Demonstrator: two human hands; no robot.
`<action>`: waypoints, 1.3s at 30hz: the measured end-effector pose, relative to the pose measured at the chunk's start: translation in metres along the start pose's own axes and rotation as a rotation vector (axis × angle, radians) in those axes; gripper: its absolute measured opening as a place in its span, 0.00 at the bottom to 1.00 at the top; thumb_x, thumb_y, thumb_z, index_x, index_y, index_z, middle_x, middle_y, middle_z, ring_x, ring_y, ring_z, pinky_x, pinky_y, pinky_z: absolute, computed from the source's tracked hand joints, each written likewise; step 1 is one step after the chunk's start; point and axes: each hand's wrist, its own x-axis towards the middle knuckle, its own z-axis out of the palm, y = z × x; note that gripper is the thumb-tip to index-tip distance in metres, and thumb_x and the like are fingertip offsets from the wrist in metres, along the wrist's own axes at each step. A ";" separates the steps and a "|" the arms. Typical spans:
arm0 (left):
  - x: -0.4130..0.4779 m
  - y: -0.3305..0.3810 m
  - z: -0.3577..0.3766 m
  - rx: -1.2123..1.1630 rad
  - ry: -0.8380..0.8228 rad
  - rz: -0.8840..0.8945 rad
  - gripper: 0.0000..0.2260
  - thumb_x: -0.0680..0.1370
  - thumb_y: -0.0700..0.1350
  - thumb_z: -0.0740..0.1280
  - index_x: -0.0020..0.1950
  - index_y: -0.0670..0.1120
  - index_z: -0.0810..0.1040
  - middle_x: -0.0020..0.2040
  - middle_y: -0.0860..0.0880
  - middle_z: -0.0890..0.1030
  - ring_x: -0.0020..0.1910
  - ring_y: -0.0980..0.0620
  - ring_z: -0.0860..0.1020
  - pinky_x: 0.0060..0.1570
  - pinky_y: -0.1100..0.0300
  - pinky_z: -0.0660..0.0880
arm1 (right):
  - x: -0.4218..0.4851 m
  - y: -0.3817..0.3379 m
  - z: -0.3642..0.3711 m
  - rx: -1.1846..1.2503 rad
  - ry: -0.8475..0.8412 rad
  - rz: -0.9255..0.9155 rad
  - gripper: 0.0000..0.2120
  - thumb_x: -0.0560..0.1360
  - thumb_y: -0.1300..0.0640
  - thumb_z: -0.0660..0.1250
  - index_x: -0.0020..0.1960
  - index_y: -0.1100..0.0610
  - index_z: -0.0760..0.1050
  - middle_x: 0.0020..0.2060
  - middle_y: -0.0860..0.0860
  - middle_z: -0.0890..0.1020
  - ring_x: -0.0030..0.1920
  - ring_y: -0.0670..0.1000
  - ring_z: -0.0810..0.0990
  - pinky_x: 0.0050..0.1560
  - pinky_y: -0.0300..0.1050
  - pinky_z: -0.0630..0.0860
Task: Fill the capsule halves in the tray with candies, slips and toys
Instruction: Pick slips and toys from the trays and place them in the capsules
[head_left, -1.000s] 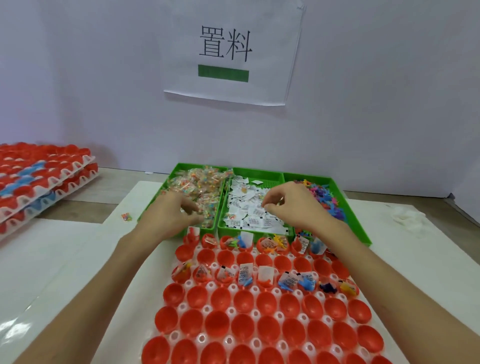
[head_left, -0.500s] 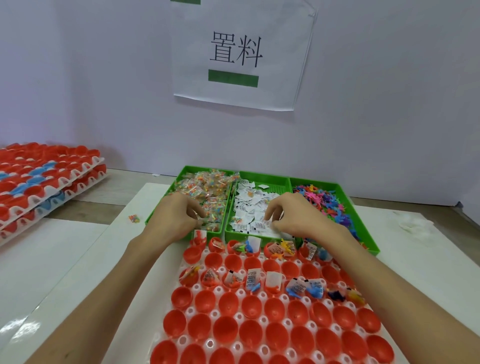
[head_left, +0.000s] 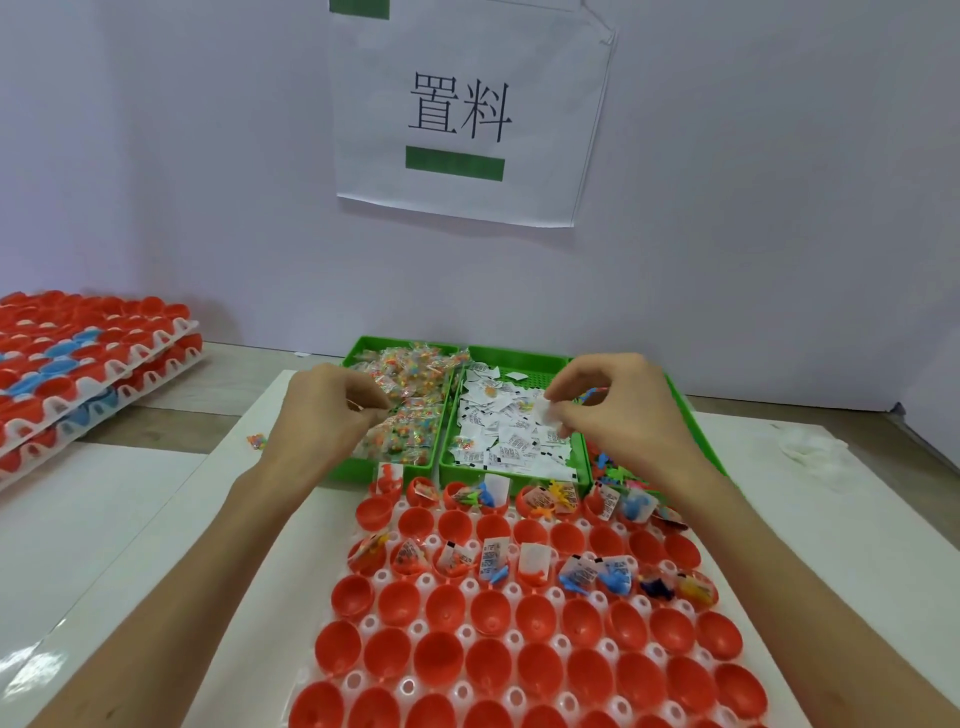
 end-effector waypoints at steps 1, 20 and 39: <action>0.000 0.003 -0.002 -0.017 0.024 0.010 0.04 0.73 0.37 0.77 0.44 0.46 0.87 0.41 0.50 0.86 0.39 0.62 0.80 0.43 0.67 0.73 | -0.006 -0.006 -0.005 0.075 0.004 0.006 0.09 0.69 0.63 0.76 0.39 0.49 0.83 0.34 0.44 0.85 0.36 0.44 0.85 0.37 0.34 0.77; -0.063 0.117 -0.021 -0.906 -0.170 0.163 0.12 0.63 0.52 0.81 0.44 0.53 0.87 0.42 0.47 0.87 0.41 0.52 0.85 0.42 0.65 0.79 | -0.057 -0.069 -0.059 0.525 0.027 -0.110 0.10 0.68 0.63 0.80 0.43 0.52 0.83 0.38 0.49 0.86 0.41 0.50 0.87 0.43 0.43 0.84; -0.070 0.127 -0.028 -0.950 -0.263 0.069 0.10 0.64 0.52 0.76 0.42 0.51 0.86 0.43 0.45 0.87 0.39 0.52 0.85 0.35 0.66 0.78 | -0.054 -0.068 -0.043 0.336 -0.018 -0.154 0.08 0.69 0.56 0.80 0.45 0.50 0.83 0.35 0.47 0.84 0.38 0.47 0.85 0.41 0.41 0.82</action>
